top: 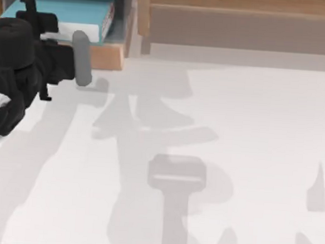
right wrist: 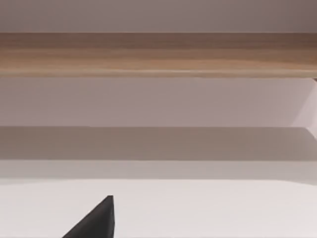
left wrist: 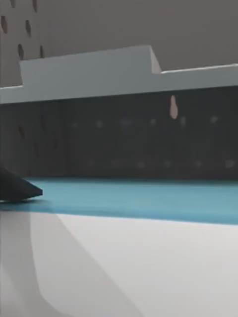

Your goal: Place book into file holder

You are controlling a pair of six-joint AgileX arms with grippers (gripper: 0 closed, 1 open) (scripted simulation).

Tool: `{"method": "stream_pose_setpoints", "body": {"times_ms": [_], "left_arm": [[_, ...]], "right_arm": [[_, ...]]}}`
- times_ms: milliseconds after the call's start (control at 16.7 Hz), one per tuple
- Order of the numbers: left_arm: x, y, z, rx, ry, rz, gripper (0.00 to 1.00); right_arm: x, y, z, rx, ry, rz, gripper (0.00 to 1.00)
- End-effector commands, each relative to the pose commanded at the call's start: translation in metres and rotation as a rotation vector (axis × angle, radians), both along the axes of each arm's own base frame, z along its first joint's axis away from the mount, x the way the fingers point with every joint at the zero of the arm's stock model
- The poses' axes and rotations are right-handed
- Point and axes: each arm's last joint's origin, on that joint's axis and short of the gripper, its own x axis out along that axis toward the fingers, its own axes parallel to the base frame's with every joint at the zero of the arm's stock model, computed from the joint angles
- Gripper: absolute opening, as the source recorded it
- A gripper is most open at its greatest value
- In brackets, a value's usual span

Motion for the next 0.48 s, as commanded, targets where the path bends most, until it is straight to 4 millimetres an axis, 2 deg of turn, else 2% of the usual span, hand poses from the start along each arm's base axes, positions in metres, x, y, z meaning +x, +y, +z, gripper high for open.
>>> {"method": "stream_pose_setpoints", "body": {"times_ms": [360,480], "left_arm": [[0.022,0.000,-0.003,-0.003,-0.003,0.002,0.00],[0.022,0.000,-0.003,-0.003,-0.002,0.003,0.00]], "right_arm": [[0.000,0.000,0.000,0.000,0.000,0.000,1.00],[0.000,0.000,0.000,0.000,0.000,0.000,1.00]]}}
